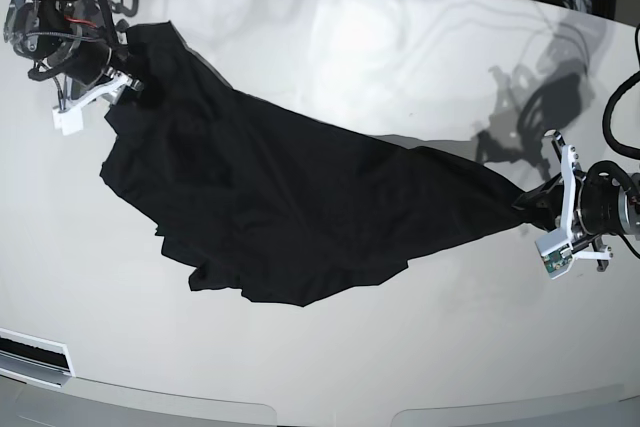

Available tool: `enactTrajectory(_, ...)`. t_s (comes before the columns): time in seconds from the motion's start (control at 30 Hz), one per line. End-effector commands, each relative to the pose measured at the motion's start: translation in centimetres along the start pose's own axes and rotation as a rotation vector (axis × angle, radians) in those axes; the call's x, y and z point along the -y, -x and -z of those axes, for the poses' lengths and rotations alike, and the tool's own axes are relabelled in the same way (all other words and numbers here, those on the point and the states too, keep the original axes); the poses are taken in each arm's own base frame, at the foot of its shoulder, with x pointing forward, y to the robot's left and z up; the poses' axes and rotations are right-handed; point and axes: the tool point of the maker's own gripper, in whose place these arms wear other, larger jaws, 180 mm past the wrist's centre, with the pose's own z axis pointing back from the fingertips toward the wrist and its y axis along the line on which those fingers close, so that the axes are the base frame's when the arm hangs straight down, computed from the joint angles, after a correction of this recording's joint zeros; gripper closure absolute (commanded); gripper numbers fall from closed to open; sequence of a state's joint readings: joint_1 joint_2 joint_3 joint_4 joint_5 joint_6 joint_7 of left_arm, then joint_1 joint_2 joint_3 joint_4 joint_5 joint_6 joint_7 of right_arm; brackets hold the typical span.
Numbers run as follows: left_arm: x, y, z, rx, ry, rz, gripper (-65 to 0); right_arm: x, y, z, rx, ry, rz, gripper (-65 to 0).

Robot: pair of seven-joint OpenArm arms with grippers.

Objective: Layout the t-shirt on the table in an organized manner, then fold the t-shirt properly
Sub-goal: 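Lift the shirt with both grippers and swing it out over the table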

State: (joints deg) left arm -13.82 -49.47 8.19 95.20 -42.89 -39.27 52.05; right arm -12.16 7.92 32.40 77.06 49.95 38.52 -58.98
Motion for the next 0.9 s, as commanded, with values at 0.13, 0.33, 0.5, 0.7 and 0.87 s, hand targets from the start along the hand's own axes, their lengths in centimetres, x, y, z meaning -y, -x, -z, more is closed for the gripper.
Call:
enactTrajectory(0.13,-1.0,-1.0,-1.0,0.03,-0.03,0.011,0.0,0.0,-3.2,-1.0,0.057,-0.006,-0.068,0.0)
enactTrajectory(0.33,-1.6,-0.5,-1.0,-0.001,-0.063,0.037,0.0,-3.3,-4.7,-2.6,0.03,-0.125,-0.133,0.0)
enactTrajectory(0.5,-1.0,0.7,-0.8,-0.049,-0.04,0.043,0.0,-5.4,-6.3,-4.8,0.053,-0.119,-0.271,0.0)
enactTrajectory(0.7,2.1,3.8,0.3,-0.106,0.038,0.001,0.0,-7.4,-5.7,-7.8,0.032,-0.052,-0.457,0.0)
enactTrajectory(0.87,4.2,6.4,0.1,-0.185,0.103,-0.037,0.0,-7.3,-5.5,-10.2,-0.027,0.01,-0.581,0.0)
